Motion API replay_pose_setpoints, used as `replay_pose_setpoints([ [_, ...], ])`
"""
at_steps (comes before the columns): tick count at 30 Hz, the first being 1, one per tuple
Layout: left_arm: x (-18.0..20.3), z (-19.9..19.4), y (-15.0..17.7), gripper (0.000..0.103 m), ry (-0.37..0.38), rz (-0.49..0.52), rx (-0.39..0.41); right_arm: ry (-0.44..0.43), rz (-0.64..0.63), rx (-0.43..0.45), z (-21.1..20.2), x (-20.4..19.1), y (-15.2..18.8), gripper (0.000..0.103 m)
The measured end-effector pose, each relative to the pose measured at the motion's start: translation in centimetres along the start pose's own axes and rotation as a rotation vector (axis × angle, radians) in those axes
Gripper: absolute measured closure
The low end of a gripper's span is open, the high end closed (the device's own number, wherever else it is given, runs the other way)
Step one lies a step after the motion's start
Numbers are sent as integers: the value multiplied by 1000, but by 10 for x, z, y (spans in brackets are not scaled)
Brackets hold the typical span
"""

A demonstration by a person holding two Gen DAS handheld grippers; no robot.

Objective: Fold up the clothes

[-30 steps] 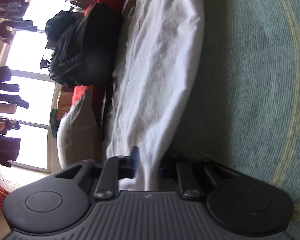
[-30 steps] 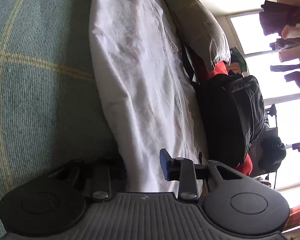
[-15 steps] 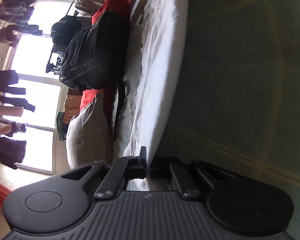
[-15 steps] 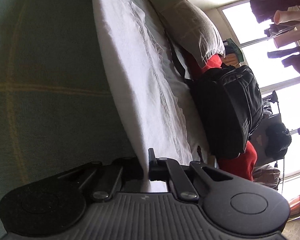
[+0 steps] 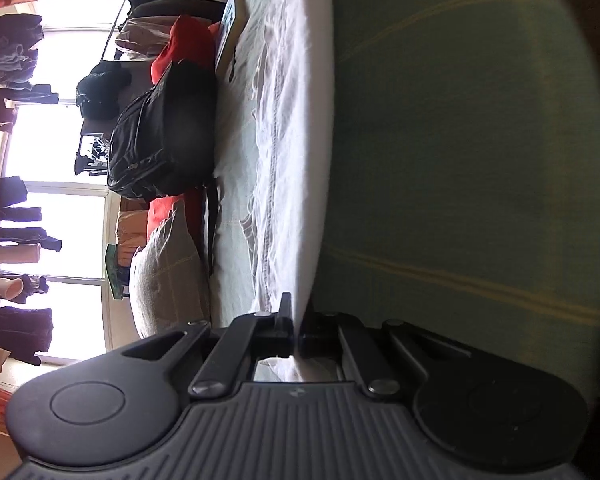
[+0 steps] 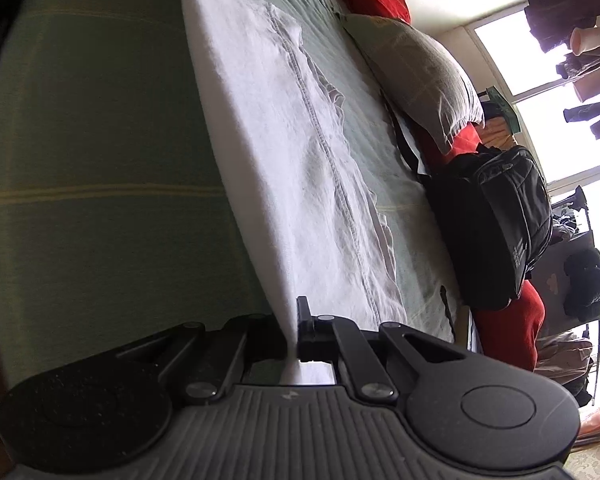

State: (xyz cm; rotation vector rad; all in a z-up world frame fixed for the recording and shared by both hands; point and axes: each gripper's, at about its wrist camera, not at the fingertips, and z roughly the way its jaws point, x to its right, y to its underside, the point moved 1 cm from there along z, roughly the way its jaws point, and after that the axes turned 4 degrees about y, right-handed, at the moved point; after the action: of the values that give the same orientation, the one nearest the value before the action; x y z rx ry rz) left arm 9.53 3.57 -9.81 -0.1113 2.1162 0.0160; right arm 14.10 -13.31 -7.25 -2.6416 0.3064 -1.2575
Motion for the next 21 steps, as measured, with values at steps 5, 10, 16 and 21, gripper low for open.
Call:
replay_pose_setpoints([
  [5,25,-31,0,103,19,-1,-2,-20,-21,9,-35,-31,6,98],
  [10,34,-43,0,103,38,-45,6,-38,-25,10,-48,-47,10,97],
  [16,38,-51,4,95,167,-76,31,-121,11,-15,-47,-51,15,87],
  [21,14,-84,34,91,287,-250,63,-205,86,-39,-59,-37,34,63],
])
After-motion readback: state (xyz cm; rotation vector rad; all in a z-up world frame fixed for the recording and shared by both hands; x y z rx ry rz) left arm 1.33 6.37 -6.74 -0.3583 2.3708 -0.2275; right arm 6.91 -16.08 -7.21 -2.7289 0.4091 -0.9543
